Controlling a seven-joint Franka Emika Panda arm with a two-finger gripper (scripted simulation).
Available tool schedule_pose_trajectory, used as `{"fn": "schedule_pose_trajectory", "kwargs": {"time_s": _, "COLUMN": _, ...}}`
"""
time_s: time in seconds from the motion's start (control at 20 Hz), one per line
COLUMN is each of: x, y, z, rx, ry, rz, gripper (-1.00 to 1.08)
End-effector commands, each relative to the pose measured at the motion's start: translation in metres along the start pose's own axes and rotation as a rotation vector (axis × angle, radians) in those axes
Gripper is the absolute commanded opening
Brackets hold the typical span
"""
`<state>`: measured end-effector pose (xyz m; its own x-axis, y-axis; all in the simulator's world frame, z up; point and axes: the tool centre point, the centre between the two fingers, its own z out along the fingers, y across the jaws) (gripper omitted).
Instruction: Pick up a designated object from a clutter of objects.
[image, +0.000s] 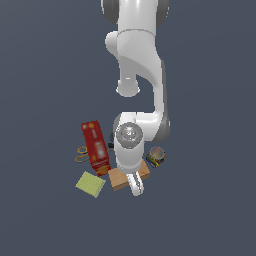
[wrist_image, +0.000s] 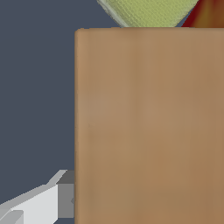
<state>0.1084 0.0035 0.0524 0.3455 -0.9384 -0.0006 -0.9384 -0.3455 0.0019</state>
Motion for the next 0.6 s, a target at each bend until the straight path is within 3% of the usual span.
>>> {"fn": "schedule_pose_trajectory", "kwargs": {"time_s": 0.0, "x": 0.0004, "y": -0.0012, "z": 0.0028, "rx": 0.002, "ry": 0.001, "rz": 0.000, "gripper": 1.00}}
{"fn": "schedule_pose_trajectory", "kwargs": {"time_s": 0.05, "x": 0.0005, "y": -0.0014, "z": 0.0027, "rx": 0.002, "ry": 0.001, "rz": 0.000, "gripper": 1.00}}
{"fn": "schedule_pose_trajectory", "kwargs": {"time_s": 0.1, "x": 0.0005, "y": -0.0014, "z": 0.0027, "rx": 0.002, "ry": 0.001, "rz": 0.000, "gripper": -1.00}}
{"fn": "schedule_pose_trajectory", "kwargs": {"time_s": 0.55, "x": 0.0005, "y": -0.0014, "z": 0.0027, "rx": 0.002, "ry": 0.001, "rz": 0.000, "gripper": -1.00}}
